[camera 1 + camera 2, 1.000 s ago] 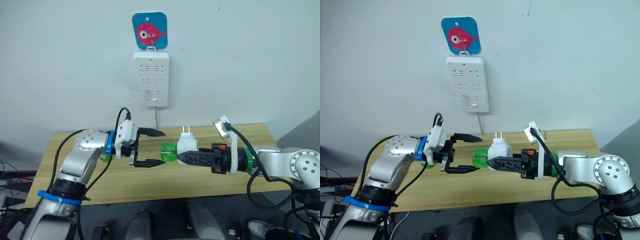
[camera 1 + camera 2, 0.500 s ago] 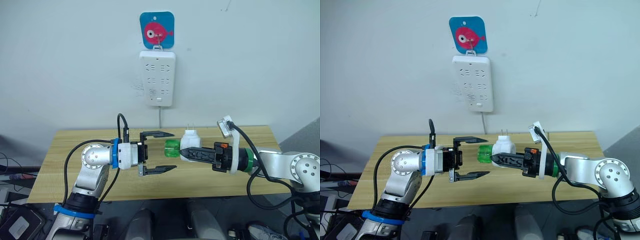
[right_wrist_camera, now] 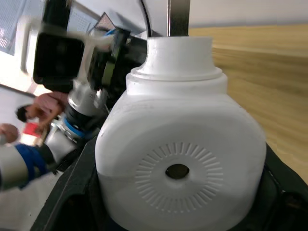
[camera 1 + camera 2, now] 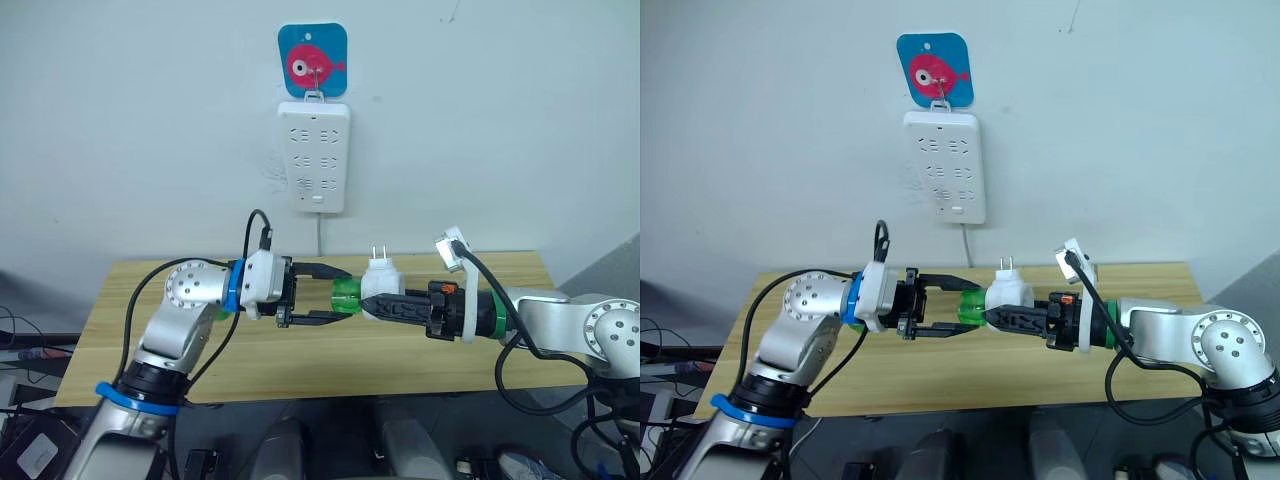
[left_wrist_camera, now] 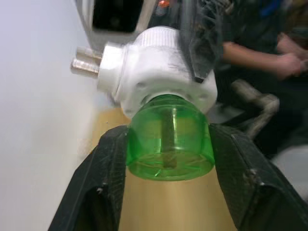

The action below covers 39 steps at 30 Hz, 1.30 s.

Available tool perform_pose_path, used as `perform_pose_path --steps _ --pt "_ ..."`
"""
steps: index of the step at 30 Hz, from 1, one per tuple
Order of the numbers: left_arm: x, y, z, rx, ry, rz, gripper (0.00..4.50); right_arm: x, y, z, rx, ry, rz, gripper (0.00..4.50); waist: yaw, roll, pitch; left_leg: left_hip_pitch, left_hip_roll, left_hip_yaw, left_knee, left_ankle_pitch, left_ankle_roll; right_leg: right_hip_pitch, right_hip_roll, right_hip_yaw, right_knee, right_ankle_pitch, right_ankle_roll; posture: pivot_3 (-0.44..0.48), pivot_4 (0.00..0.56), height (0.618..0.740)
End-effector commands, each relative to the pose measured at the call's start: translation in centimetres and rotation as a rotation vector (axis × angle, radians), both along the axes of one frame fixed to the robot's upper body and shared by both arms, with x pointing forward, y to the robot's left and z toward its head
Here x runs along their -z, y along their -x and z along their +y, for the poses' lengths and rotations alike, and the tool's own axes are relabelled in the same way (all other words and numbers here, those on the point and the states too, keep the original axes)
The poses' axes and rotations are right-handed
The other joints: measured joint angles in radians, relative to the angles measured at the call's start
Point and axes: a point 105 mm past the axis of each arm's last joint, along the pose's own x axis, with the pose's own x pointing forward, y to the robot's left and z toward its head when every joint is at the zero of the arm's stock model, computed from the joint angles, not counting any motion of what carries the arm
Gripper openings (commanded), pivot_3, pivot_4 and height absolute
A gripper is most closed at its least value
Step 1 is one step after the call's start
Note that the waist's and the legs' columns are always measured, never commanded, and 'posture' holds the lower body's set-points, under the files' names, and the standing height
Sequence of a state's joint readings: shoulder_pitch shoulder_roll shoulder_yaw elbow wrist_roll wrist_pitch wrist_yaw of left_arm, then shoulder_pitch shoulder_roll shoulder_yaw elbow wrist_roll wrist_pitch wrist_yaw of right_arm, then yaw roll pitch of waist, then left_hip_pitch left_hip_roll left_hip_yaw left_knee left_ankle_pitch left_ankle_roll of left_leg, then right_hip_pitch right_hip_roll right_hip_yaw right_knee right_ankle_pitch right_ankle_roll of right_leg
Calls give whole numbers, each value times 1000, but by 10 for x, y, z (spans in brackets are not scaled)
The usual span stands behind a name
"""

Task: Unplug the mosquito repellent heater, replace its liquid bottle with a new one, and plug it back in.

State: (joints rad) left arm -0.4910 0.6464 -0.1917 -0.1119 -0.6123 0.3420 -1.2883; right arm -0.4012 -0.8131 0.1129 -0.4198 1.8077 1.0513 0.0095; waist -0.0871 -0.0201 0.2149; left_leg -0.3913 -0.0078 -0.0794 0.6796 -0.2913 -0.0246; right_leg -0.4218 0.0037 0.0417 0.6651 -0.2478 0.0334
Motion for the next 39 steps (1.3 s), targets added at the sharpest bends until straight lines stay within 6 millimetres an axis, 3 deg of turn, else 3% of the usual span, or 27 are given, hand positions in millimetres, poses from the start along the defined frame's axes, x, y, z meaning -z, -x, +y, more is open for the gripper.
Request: perform_pose_path --steps 1,3,5,12,15,18,21,25,30,39 --pt "-17 5 4 40 -44 474 1963 -13 25 15 -173 -18 -88 3039 -1 0 0 0 0 0 0 0 0 0 2 -1 0 -1 1 -142 166 740" --pt "-23 6 8 68 -65 604 1353 -13 27 15 -193 -11 -101 3039 -4 1 -1 0 0 -1 0 0 0 0 3 0 0 -2 4 -143 166 740" --pt "-22 4 9 57 -85 585 711 -12 28 15 -203 -9 -106 3039 -9 1 0 1 0 0 -1 0 0 0 3 0 0 -2 4 -143 166 740" --pt "-32 -17 5 -63 27 392 670 -15 26 15 -178 -47 -101 3039 -1 1 0 0 1 -1 -1 0 0 -2 -4 1 1 0 -1 -148 165 740" --pt "-30 -28 11 -133 39 199 1261 -16 24 13 -157 -60 -89 3039 -1 1 -1 0 0 1 -1 0 -1 -2 -5 2 0 0 -1 -156 166 740" --pt "-37 -37 22 -224 119 -66 2215 -15 18 9 -109 -72 -68 3039 0 1 -1 0 0 2 -1 0 -1 -2 -5 2 0 0 -1 -156 166 740" --pt "-31 -26 28 -218 120 -295 3191 -14 12 5 -67 -80 -57 3039 0 1 -1 -1 0 3 -1 0 -1 -2 -7 4 -1 1 -2 -162 169 740" --pt "-2 14 31 -64 99 -427 4435 -16 7 4 -33 -93 -51 3039 0 1 -1 -1 0 3 -1 0 -1 -3 -8 4 0 1 -2 -162 169 740" --pt "13 30 33 -37 88 -459 4440 -17 7 4 -29 -93 -48 3039 5 1 -1 -1 0 2 0 0 0 -2 -7 3 0 2 -3 -162 168 740" --pt "14 18 14 -73 155 -520 4440 -18 10 7 -56 -93 -42 3038 4 1 -1 2 0 6 2 0 0 1 -6 3 -1 4 0 -154 166 740"
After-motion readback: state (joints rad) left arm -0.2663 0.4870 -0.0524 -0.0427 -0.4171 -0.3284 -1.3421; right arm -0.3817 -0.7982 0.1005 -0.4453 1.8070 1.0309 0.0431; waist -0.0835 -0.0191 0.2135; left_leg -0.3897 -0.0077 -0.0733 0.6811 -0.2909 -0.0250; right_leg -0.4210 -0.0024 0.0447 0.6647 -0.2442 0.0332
